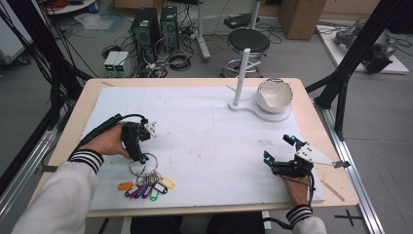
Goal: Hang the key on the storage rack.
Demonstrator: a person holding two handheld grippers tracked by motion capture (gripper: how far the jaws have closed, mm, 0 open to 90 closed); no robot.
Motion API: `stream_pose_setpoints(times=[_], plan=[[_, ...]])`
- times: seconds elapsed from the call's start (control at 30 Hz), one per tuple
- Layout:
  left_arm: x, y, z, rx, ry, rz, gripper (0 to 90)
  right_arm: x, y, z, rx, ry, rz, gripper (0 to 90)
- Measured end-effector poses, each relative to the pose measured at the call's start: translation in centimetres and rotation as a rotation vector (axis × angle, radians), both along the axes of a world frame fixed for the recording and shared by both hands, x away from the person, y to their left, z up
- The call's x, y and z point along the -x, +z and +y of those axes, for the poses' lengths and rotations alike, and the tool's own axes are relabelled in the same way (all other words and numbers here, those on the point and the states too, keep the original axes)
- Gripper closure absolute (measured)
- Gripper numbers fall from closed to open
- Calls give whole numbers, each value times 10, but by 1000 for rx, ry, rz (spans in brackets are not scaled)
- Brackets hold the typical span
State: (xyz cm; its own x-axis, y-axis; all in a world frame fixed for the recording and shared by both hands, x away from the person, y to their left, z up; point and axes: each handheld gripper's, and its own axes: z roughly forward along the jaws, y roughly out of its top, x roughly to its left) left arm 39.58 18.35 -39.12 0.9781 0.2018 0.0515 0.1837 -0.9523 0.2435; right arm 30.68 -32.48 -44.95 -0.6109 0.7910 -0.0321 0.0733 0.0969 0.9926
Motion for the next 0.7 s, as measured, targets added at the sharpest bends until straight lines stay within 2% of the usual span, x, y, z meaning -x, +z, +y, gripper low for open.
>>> stream_pose_setpoints(times=[0.23, 0.4, 0.5, 0.57, 0.7], plan=[[-1, -2, 0, -33, 5, 20, 262, 0, 0, 0, 1, 0, 0, 12], [-1, -3, 0, -61, 3, 38, 358, 0, 0, 0, 0, 1, 2, 12], [-1, -3, 0, -59, 10, 40, 376, 0, 0, 0, 4, 1, -3, 12], [-1, -4, 0, -66, 3, 44, 424, 0, 0, 0, 3, 2, -1, 12], [-1, -5, 0, -77, 21, 43, 482, 0, 0, 0, 4, 0, -3, 12]])
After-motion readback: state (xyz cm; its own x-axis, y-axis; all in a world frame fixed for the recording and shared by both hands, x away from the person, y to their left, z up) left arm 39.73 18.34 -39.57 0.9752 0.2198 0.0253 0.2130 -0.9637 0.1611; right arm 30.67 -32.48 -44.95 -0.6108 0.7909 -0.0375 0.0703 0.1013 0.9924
